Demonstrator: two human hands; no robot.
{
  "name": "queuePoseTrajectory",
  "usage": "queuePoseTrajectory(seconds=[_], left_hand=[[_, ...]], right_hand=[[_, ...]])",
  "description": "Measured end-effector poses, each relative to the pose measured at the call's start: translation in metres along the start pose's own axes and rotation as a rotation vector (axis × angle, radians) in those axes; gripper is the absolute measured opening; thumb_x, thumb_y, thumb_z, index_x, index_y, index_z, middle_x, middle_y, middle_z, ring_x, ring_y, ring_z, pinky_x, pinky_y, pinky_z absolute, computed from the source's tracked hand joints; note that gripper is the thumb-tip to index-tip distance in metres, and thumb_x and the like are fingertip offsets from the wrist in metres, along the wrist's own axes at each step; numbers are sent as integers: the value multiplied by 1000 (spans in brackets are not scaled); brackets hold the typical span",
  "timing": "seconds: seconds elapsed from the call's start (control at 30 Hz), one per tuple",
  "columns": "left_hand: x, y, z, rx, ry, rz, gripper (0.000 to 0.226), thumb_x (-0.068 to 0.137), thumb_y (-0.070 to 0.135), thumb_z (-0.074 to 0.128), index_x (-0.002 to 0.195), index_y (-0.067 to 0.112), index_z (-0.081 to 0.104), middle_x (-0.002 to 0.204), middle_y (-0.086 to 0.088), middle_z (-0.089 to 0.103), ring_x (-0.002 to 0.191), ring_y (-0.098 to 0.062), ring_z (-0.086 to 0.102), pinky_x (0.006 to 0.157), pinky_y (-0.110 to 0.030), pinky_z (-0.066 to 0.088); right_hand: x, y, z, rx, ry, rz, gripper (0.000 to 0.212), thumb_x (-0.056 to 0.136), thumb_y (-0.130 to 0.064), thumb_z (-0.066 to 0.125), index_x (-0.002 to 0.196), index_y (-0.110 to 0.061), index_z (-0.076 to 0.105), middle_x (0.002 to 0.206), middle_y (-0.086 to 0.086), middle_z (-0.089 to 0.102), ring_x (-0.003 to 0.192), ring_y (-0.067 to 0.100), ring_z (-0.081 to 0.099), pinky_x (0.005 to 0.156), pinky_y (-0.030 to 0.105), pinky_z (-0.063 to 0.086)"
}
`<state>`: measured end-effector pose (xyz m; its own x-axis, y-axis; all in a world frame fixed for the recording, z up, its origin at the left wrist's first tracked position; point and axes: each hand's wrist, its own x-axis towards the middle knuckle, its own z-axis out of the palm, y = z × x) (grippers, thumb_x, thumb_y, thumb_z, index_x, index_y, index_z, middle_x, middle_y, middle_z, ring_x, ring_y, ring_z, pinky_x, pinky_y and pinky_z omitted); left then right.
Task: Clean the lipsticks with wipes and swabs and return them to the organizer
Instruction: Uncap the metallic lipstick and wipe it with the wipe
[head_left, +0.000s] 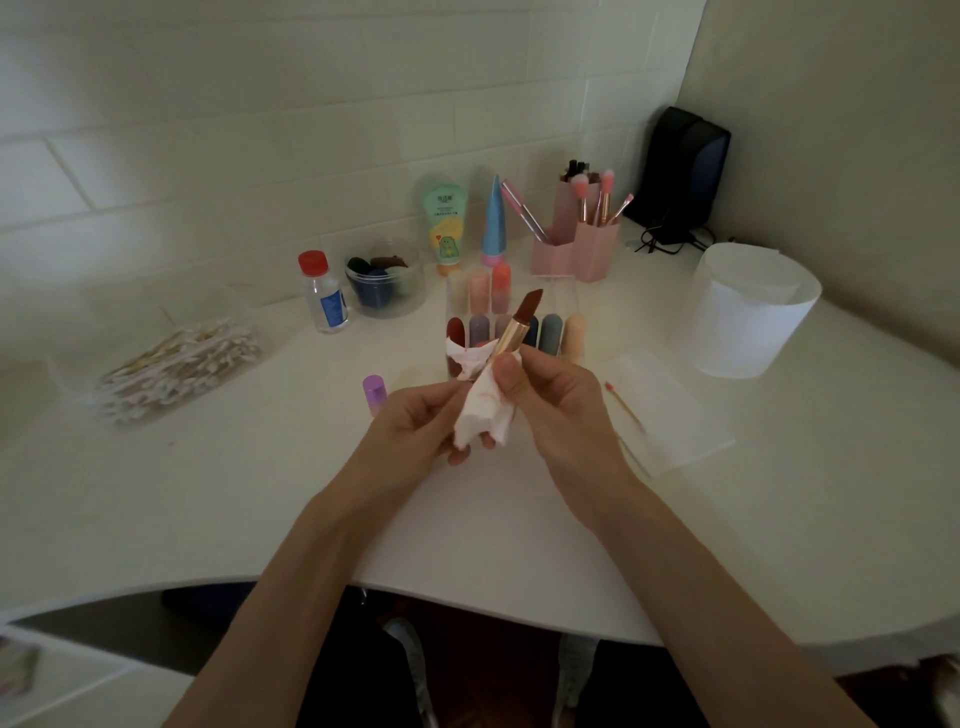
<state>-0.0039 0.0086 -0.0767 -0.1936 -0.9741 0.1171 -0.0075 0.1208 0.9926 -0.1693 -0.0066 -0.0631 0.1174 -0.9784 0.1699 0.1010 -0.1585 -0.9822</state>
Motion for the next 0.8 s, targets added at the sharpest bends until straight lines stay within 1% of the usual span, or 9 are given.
queuePoseTrajectory(seconds=[0.1, 0.23, 0.33, 0.4, 0.47, 0.5, 0.57, 0.7, 0.8], left_hand=[[4, -6, -6, 116, 108, 52, 25, 95, -2, 61, 112, 9, 75, 82, 4, 76, 67, -9, 62, 67, -17, 50], [8, -9, -8, 238, 177, 135, 30, 82, -12, 73, 106, 5, 72, 83, 19, 76, 81, -1, 71, 73, -14, 54], [5, -5, -4, 191, 174, 62, 27, 89, -6, 69, 100, 18, 74, 88, 14, 77, 83, -6, 72, 74, -19, 58], [0, 2, 1, 13, 68, -21, 24, 102, 12, 56, 100, 21, 77, 86, -3, 75, 71, -15, 65, 65, -21, 52], [-4, 5, 2, -145, -31, -79, 36, 104, 29, 44, 102, 13, 76, 80, -13, 69, 64, -17, 58, 58, -22, 47], [-3, 4, 2, -140, -42, -81, 38, 102, 32, 43, 103, 11, 75, 79, -12, 70, 63, -15, 58, 58, -21, 47], [-2, 0, -1, -29, 1, -69, 34, 98, 34, 49, 108, 14, 74, 85, -6, 74, 67, -11, 63, 63, -20, 48], [4, -8, -7, 84, 149, -13, 24, 93, 2, 67, 115, 7, 72, 100, -4, 78, 85, -14, 73, 70, -22, 56], [5, -9, -5, 181, 210, 59, 24, 85, -1, 75, 106, 10, 74, 101, -3, 78, 93, -16, 75, 85, -26, 60]], right_hand=[[0, 0, 3, -31, 23, -7, 50, 89, -42, 62, 123, -8, 73, 114, 6, 76, 107, 20, 69, 91, 24, 55], [1, 4, 7, -54, 20, -6, 31, 96, -27, 64, 120, -10, 74, 108, 2, 77, 98, 12, 71, 82, 17, 54], [-2, 1, 6, -36, 4, 3, 41, 91, -37, 62, 121, -11, 73, 105, -2, 77, 94, 7, 71, 80, 15, 53], [-3, 0, 3, 6, -18, 12, 47, 89, -41, 60, 122, -10, 73, 106, 2, 77, 95, 14, 72, 84, 24, 58], [-5, -2, 1, 39, -36, 26, 50, 89, -41, 60, 124, -8, 71, 110, 7, 77, 99, 24, 72, 89, 38, 61], [-5, -3, 1, 41, -38, 23, 49, 89, -40, 60, 123, -7, 71, 110, 8, 76, 99, 24, 72, 89, 38, 61], [-6, -3, 1, 43, -33, 8, 42, 89, -35, 61, 118, -7, 73, 107, 6, 77, 97, 16, 71, 86, 25, 58], [-5, 0, 2, 31, -13, -1, 19, 95, -20, 64, 111, -17, 74, 99, -10, 78, 92, 3, 70, 82, 14, 52], [-4, 1, 3, -18, 2, -6, 21, 96, -21, 64, 113, -14, 76, 97, -11, 77, 89, 0, 70, 79, 11, 51]])
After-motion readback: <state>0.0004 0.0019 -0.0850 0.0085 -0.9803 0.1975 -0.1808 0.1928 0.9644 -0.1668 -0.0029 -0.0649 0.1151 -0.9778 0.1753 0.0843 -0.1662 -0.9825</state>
